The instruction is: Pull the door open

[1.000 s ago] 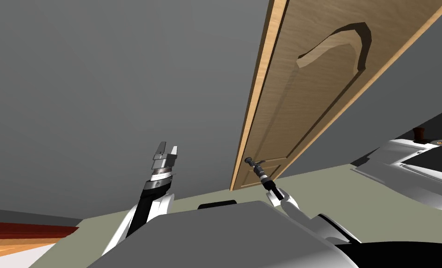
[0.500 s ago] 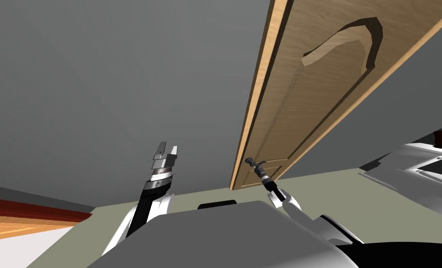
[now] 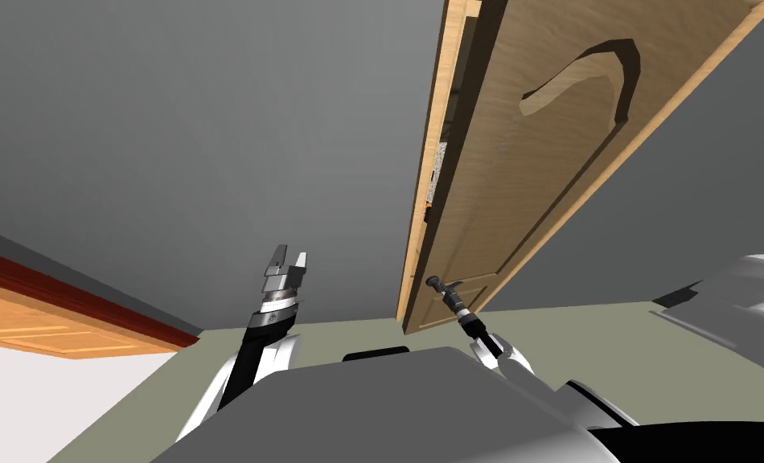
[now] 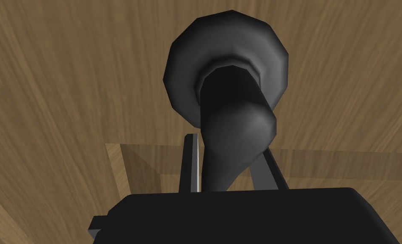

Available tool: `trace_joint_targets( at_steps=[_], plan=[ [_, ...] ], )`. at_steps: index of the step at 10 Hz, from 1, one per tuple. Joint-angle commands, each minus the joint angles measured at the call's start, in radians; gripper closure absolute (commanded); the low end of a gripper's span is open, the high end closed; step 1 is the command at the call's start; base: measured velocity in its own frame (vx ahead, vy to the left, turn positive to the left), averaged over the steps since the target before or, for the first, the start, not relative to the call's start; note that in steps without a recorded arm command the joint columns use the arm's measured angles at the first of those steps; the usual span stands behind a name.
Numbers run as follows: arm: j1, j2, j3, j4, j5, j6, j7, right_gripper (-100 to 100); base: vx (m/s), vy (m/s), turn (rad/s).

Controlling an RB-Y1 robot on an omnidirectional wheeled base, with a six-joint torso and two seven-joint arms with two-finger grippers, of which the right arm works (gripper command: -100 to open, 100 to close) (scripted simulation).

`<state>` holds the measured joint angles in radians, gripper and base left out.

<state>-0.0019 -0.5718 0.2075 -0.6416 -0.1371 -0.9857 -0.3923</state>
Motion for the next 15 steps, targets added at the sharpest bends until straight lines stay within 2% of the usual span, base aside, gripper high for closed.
trace_joint_targets(
  at_steps=[1, 4, 5, 6, 7, 9, 11, 13, 15],
  plan=[
    [0.002, -0.015, 0.008, 0.015, -0.002, -0.031, -0.01, 100, -0.129, -0.052, 0.128],
    [0.025, -0.04, 0.025, 0.02, -0.004, -0.071, -0.028, 100, -0.187, -0.107, 0.178],
    [0.015, -0.03, 0.025, 0.025, -0.002, -0.065, -0.027, 100, -0.08, -0.033, 0.037],
    [0.031, -0.039, 0.034, 0.037, -0.005, -0.098, -0.034, 100, -0.125, -0.044, 0.218],
    [0.036, -0.043, 0.036, 0.041, -0.006, -0.107, -0.036, 100, -0.192, -0.087, 0.182],
    [0.055, -0.058, 0.044, 0.057, -0.011, -0.15, -0.045, 100, -0.178, -0.095, 0.164],
    [0.055, -0.058, 0.044, 0.057, -0.011, -0.15, -0.045, 100, -0.09, -0.051, 0.023],
    [0.075, -0.074, 0.053, 0.073, -0.016, -0.194, -0.054, 100, -0.126, -0.052, 0.163],
    [0.088, -0.084, 0.058, 0.083, -0.019, -0.221, -0.06, 100, -0.171, -0.081, 0.148]
  ],
)
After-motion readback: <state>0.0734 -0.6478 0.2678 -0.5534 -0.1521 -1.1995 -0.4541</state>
